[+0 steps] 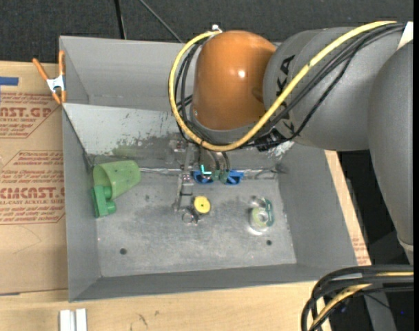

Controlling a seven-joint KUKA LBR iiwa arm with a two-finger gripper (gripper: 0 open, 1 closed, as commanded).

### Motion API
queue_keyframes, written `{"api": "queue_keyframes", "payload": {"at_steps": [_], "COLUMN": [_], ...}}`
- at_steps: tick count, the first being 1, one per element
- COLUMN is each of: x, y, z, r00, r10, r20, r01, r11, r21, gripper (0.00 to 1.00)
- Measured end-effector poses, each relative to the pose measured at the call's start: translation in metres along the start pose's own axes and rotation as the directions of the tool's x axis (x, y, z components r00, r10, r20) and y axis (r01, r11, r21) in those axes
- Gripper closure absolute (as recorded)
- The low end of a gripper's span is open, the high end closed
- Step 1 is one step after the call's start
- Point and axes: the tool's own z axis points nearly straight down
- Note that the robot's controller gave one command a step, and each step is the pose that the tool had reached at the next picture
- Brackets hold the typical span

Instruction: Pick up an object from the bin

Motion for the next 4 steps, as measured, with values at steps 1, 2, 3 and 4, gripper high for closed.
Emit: {"api": "queue_keyframes", "payload": {"at_steps": [1,2,3,4], "x": [0.01,-0.011,-0.013,0.02], "y": [-0.083,-0.086,-0.086,-0.088], "z": [0.072,0.144,0.139,-0.005], "r00": [0.934,0.929,0.929,0.913], "r10": [-0.357,-0.369,-0.369,-0.408], "r20": [0.002,0.003,0.006,0.013], "r01": [0.357,0.369,0.369,0.408], "r11": [0.934,0.929,0.929,0.913], "r21": [0.004,0.0,0.001,0.006], "gripper": [0.0,0.0,1.0,1.0]}}
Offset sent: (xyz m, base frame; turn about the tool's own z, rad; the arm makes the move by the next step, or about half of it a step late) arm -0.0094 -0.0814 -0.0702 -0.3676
